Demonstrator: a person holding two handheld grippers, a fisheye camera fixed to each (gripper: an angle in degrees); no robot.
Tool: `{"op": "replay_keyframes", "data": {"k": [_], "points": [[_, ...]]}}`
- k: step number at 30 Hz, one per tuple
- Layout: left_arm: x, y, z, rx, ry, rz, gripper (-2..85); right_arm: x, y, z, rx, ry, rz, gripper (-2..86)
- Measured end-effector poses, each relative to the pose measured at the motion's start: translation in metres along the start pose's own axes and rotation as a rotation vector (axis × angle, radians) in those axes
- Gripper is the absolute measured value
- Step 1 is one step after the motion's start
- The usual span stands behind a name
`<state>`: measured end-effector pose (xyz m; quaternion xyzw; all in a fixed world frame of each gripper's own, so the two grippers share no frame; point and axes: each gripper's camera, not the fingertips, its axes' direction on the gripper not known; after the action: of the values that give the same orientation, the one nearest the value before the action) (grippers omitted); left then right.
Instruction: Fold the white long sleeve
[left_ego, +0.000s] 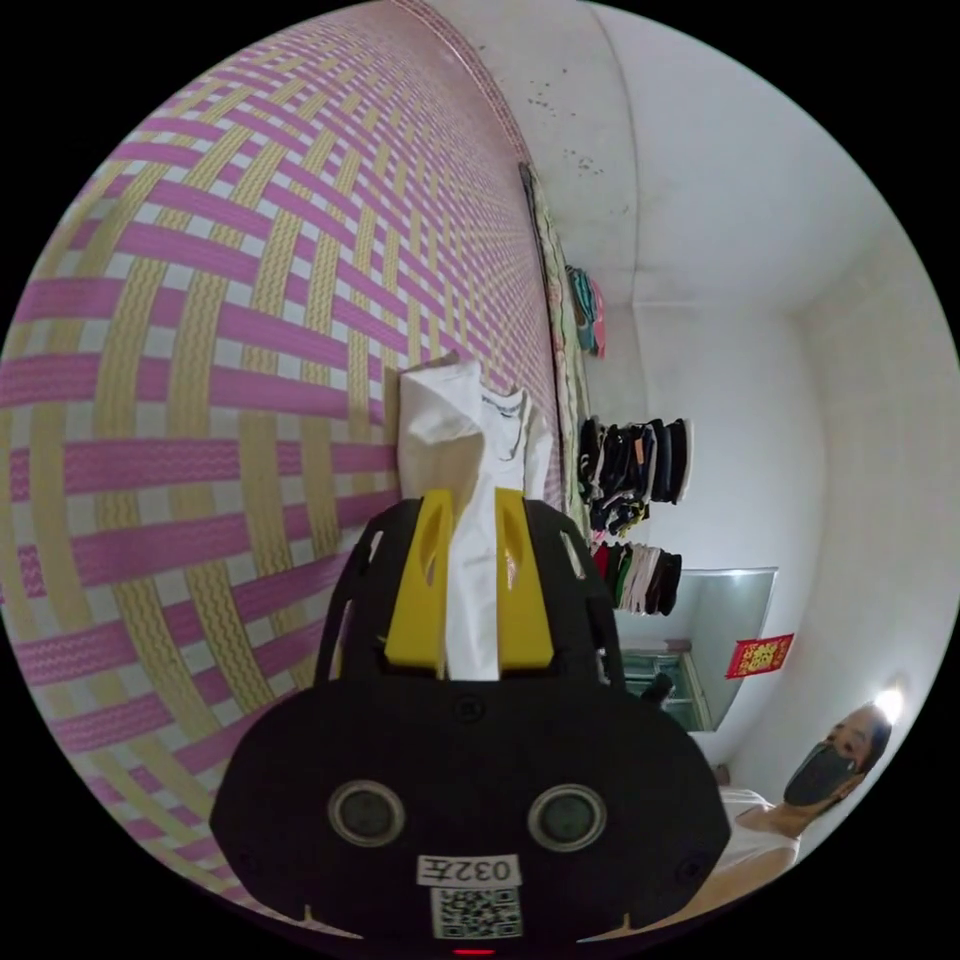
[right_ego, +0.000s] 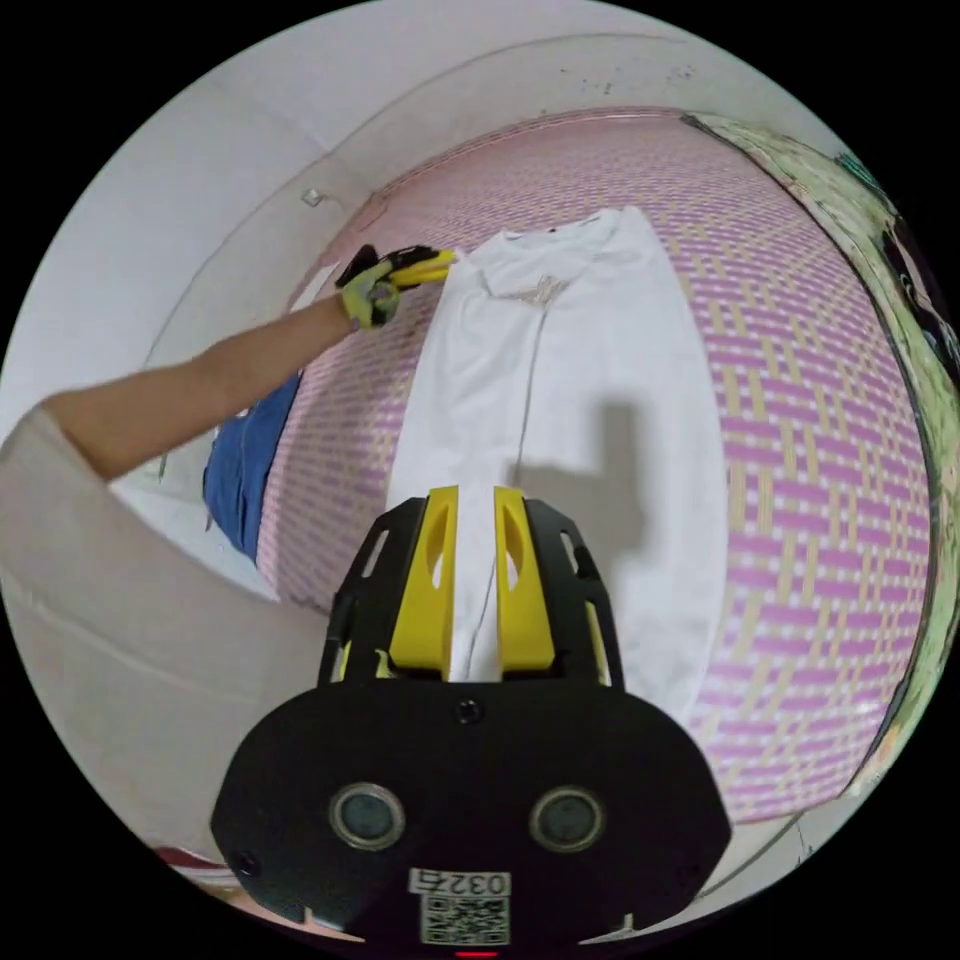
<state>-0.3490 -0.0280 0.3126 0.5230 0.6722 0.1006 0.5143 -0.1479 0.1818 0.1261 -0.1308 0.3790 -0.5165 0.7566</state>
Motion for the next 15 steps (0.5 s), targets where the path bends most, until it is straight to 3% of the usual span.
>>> {"op": "replay_keyframes", "data": {"k": [5, 8, 10, 15], "points": [[0.005, -0.006, 0.0, 0.033, 0.005, -0.029, 2.6, 0.078, -0.12, 0.059, 0.056, -0.127, 0.116, 7.4], [0.007, -0.012, 0.001, 0.034, 0.003, -0.035, 0.7, 0.094, -0.159, 0.1, -0.026, -0.067, 0.121, 7.5], [0.009, -0.014, -0.001, 0.048, 0.024, -0.031, -0.4, 0.096, -0.167, 0.116, -0.061, -0.046, 0.099, 5.2], [0.008, -0.018, -0.016, 0.082, 0.032, -0.049, -0.8, 0.081, -0.137, 0.091, 0.064, -0.129, 0.004, -0.5]]}}
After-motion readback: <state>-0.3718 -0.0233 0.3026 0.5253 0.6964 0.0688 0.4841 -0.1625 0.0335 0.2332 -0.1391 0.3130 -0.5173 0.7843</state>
